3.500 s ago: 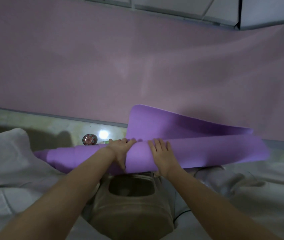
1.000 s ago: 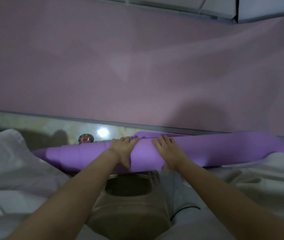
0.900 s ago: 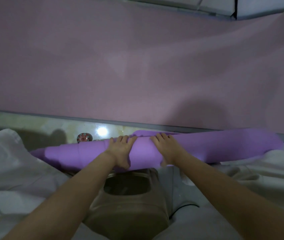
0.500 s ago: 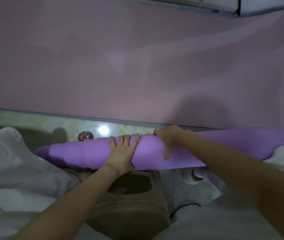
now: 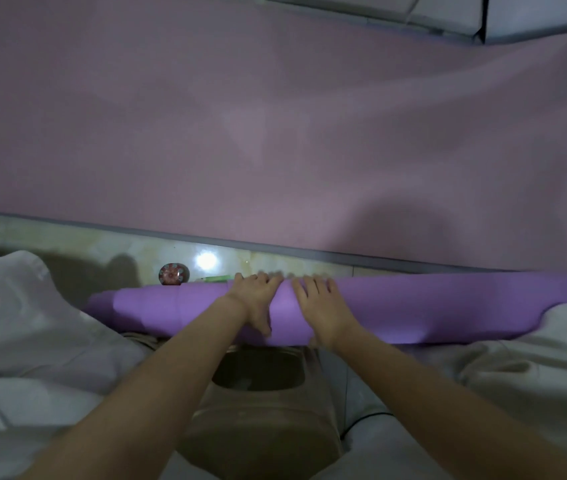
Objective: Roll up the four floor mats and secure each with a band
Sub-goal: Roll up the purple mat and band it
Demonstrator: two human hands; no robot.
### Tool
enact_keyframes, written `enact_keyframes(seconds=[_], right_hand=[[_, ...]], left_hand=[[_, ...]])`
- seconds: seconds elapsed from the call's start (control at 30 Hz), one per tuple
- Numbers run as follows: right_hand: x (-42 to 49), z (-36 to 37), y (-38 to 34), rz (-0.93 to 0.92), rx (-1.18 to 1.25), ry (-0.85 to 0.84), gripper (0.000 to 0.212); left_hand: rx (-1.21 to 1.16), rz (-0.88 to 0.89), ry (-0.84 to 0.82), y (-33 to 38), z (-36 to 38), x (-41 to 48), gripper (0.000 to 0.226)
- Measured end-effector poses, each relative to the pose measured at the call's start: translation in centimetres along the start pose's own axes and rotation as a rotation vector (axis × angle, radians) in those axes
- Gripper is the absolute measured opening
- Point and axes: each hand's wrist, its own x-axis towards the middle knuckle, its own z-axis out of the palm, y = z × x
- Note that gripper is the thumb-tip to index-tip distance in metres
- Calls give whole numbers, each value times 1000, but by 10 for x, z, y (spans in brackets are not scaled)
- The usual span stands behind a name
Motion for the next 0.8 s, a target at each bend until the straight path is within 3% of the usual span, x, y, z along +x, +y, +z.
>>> enact_keyframes(seconds=[0.13,0.33,0.43,0.53,0.63,0.8], right_hand=[[25,-8,12,-40,29,-75,105],[56,-25,29,-69,115,-265,108],[69,-28,27,-38,101,-316,109],[64,-21,16,-21,-37,-298,114],[47,-6,11,-4,-73,-175,121],[32,15,-8,95,-73,-89,113]], left_hand=[[-105,-41,85,-7,23,-11,112],[-176,-292,171,-10,57,-44,101],[-276,-317,202,-17,61,-48,92],[-317,-302,210,-24,59,-44,85],[-322,-311,186,-24,60,-39,84],[-248,-279,137,-36,56,-32,93]])
